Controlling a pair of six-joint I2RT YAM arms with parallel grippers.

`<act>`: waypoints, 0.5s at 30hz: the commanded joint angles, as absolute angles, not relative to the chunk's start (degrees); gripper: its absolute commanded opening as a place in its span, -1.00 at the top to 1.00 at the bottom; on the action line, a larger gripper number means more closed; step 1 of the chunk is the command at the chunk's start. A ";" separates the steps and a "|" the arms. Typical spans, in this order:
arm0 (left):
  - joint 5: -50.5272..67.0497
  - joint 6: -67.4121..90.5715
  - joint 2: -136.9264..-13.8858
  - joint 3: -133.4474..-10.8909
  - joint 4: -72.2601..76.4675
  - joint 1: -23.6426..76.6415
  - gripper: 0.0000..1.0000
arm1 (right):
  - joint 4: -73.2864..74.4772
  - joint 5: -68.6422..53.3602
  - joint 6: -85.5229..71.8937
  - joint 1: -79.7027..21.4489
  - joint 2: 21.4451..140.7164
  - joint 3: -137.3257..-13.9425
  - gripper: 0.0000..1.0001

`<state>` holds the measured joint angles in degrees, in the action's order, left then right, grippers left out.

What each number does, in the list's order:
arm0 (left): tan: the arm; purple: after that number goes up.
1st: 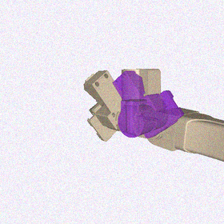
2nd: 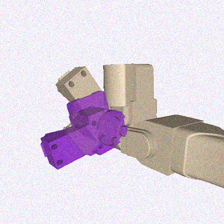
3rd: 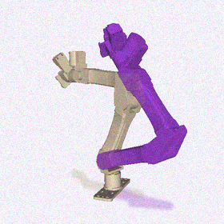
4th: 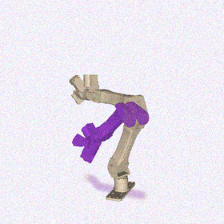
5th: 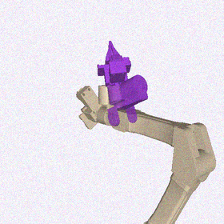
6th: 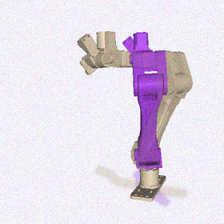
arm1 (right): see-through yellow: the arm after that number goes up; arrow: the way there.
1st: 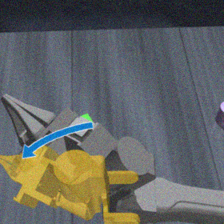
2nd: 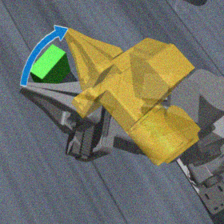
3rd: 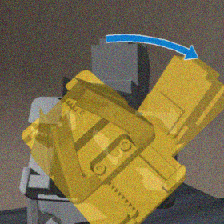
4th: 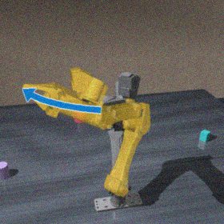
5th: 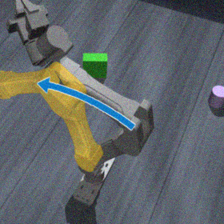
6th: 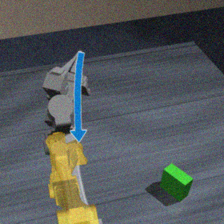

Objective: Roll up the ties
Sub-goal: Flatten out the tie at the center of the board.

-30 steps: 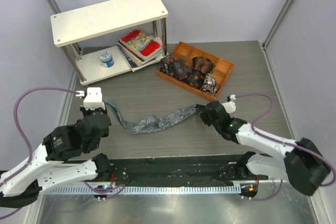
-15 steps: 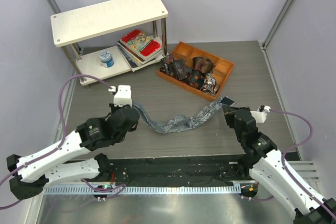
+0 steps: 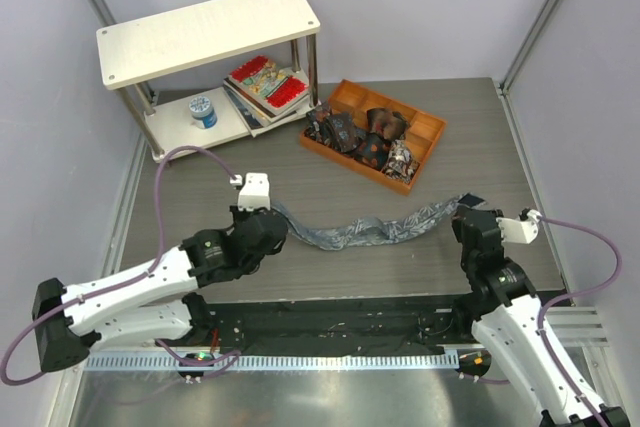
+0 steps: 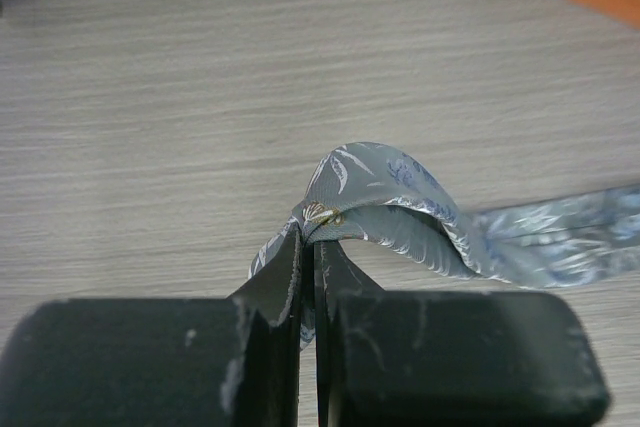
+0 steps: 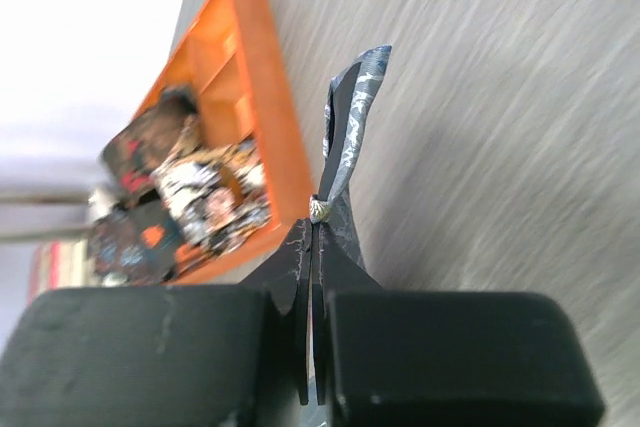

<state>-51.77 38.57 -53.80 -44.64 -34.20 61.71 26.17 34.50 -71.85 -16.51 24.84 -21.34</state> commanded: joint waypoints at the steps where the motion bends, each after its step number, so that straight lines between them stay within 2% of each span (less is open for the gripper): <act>1: -54.49 40.43 -55.81 -42.81 -29.44 61.61 0.98 | 28.81 42.61 -68.38 -15.38 26.19 -24.61 0.98; 4: -55.72 42.26 -58.17 -42.71 -33.20 61.61 0.73 | 31.98 45.87 -70.40 -15.21 28.03 -25.75 0.98; 7: -56.95 44.90 -59.67 -42.54 -37.78 61.52 -0.14 | 32.87 46.58 -71.10 -15.03 28.83 -26.10 0.61; 8: -56.87 46.57 -59.68 -41.67 -38.49 61.61 -0.55 | 33.22 47.02 -71.28 -15.03 28.83 -26.19 0.45; 9: -56.69 47.36 -59.50 -41.05 -38.93 61.61 -0.64 | 33.48 47.20 -71.80 -15.03 28.83 -26.45 0.00; 11: -55.64 49.12 -58.10 -39.56 -38.76 61.61 -0.80 | 34.54 47.37 -72.07 -15.03 28.48 -26.72 -0.41; 15: -55.89 55.08 -55.11 -38.23 -41.82 61.61 -0.84 | 35.86 47.20 -72.25 -14.94 27.69 -27.59 -0.59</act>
<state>-53.78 46.72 -58.39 -39.07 -38.41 61.71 34.17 43.62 -70.96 -15.25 28.49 -24.32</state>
